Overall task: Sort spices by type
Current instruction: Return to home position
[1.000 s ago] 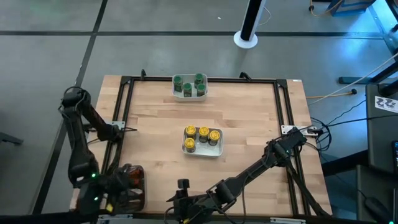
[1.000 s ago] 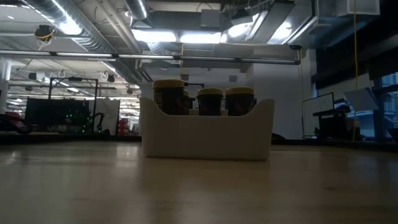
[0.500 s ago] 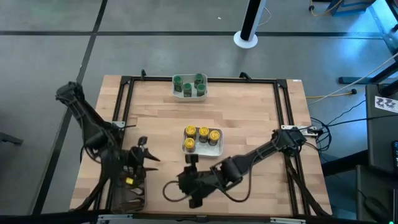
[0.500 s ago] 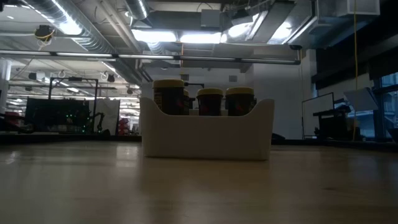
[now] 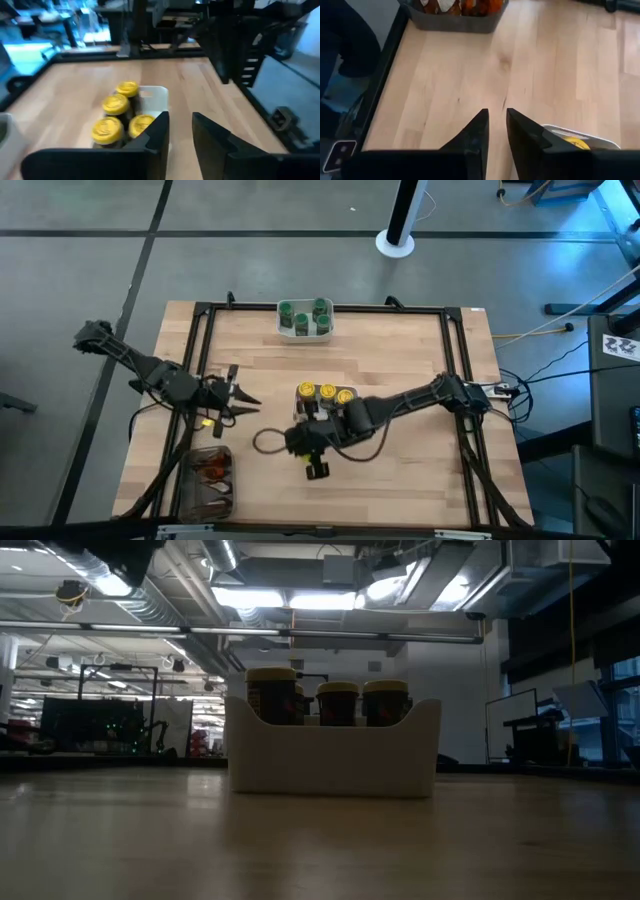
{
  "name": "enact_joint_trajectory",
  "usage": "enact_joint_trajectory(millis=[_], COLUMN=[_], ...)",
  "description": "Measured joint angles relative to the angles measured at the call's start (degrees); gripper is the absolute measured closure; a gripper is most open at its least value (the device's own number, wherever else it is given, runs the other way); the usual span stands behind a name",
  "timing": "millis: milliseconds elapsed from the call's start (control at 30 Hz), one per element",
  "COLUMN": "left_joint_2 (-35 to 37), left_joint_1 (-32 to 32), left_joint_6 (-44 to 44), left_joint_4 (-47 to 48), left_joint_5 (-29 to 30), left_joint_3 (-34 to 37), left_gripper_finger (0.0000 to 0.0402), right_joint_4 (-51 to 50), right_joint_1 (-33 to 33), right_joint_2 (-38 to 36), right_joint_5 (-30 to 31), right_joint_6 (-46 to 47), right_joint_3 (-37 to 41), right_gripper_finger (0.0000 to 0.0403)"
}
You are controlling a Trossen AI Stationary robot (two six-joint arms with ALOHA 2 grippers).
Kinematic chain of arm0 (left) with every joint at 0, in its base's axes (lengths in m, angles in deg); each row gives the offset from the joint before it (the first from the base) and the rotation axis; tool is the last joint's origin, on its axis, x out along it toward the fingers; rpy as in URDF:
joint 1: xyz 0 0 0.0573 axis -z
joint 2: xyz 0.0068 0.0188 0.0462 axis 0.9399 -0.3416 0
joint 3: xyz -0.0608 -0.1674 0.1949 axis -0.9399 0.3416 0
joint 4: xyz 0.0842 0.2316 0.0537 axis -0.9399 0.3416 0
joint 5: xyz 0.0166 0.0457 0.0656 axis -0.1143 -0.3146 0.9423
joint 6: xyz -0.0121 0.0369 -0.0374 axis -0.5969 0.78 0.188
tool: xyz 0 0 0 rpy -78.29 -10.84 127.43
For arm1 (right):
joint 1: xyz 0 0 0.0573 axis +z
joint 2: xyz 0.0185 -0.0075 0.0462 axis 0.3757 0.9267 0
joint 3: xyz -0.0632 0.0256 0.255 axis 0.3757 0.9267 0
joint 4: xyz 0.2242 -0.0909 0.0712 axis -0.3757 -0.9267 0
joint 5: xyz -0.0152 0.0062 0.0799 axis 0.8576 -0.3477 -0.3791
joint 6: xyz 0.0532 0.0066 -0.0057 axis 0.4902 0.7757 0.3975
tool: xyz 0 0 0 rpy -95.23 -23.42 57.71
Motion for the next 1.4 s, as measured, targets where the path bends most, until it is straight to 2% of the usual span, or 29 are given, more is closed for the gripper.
enact_joint_trajectory(millis=[133, 367, 567, 767, 867, 933, 1067, 1200, 1400], left_joint_2=[4.55, 10.0, 12.45, 12.72, 12.59, 12.73, 13.07, 13.06, 13.05], left_joint_1=[-3.5, -5.79, -6.0, -6.0, -5.94, -5.89, -5.87, -5.88, -6.04], left_joint_6=[3.58, 6.75, 7.19, 6.74, 6.65, 6.68, 6.82, 6.87, 8.27], left_joint_4=[-3.1, -3.43, -4.29, -4.22, -4.29, -4.44, -4.5, -4.35, -4.48], left_joint_5=[-0.15, -0.13, -0.17, -0.17, -0.17, -0.17, -0.16, -0.15, 0.67], left_joint_3=[3.98, 7.59, 9.52, 10.89, 10.89, 10.89, 10.89, 10.89, 10.89], left_gripper_finger=[0.0355, 0.0386, 0.04, 0.0399, 0.0399, 0.0399, 0.0399, 0.0399, 0.0399], right_joint_4=[-2.35, -4.18, -6.56, -9.17, -3.67, 3.19, 22.04, 39.78, 58.1], right_joint_1=[-2.75, -6.48, -10.17, -13.4, -14.73, -15.89, -19.68, -23.39, -26.95], right_joint_2=[-0.4, -1.84, -3.17, -6.38, -11.05, -16.28, -29.81, -42.61, -55.17], right_joint_5=[-4.74, -7.54, -11.15, -11.72, -11.77, -12.19, -13.08, -13.16, -13.22], right_joint_6=[-1.15, -4.94, -7.74, -9.46, -9.7, -9.66, -7.96, -7.51, -6.53], right_joint_3=[0.07, 0.08, 0.07, 1.83, 11.35, 21.99, 44.83, 64.09, 84.4], right_gripper_finger=[0.0346, 0.0365, 0.0376, 0.0379, 0.038, 0.038, 0.038, 0.038, 0.038])
